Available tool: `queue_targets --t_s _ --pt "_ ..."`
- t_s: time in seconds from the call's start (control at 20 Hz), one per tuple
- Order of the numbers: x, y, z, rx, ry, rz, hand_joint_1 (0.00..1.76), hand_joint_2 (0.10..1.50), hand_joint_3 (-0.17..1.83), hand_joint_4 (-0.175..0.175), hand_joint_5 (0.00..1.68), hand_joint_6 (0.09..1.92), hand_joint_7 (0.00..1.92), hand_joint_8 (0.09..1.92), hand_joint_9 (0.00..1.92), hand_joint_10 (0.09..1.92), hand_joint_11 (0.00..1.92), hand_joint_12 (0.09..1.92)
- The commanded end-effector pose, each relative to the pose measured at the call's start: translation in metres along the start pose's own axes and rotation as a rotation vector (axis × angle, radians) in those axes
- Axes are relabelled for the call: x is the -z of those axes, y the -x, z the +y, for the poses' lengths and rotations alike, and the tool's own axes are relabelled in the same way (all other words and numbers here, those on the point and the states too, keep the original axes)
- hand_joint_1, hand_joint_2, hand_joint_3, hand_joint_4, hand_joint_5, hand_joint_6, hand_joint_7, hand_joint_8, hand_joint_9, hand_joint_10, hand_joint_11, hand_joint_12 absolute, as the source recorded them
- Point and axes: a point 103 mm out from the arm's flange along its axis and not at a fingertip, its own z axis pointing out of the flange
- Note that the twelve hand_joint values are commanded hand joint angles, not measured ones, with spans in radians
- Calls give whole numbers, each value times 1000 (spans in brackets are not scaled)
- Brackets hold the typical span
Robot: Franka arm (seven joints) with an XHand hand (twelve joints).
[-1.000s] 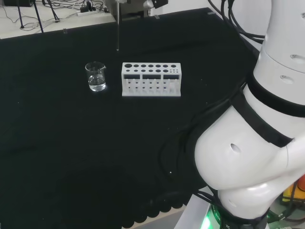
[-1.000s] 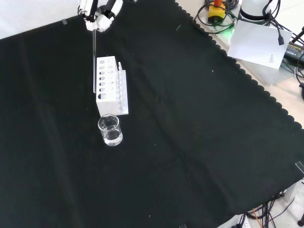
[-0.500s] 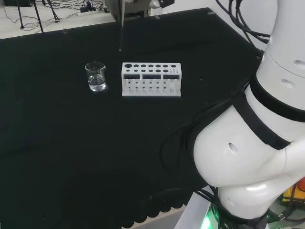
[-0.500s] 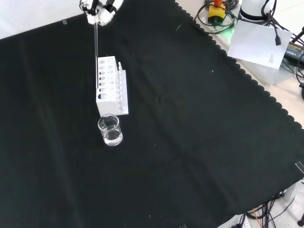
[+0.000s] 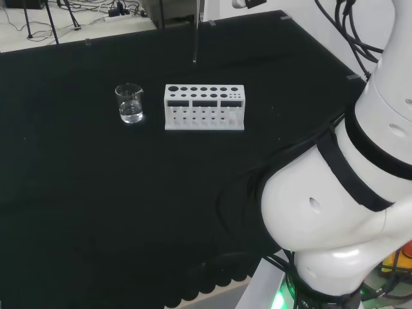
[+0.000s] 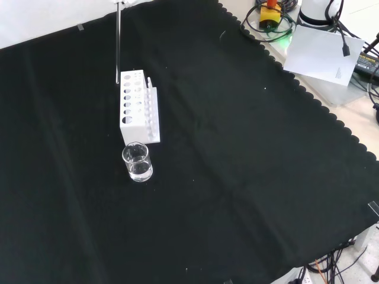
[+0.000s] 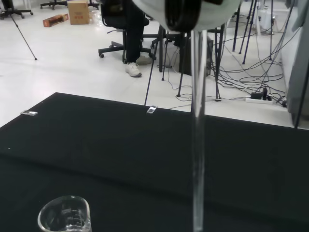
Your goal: Put the glass rod back on the white test tube rack.
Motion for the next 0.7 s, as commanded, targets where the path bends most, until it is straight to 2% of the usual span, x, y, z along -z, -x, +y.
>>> queue_targets --t_s 0.05,0.3,0.7 --pt "-2 1 -9 -4 -1 3 1301 877 371 -175 1164 448 1114 1161 1742 764 1663 665" --pt "-8 -2 -12 4 -15 8 1301 877 372 -175 1164 450 1114 1162 1742 765 1662 665" --pt "-25 -26 -22 31 -42 17 1301 876 373 -175 1163 452 1114 1162 1742 766 1662 666"
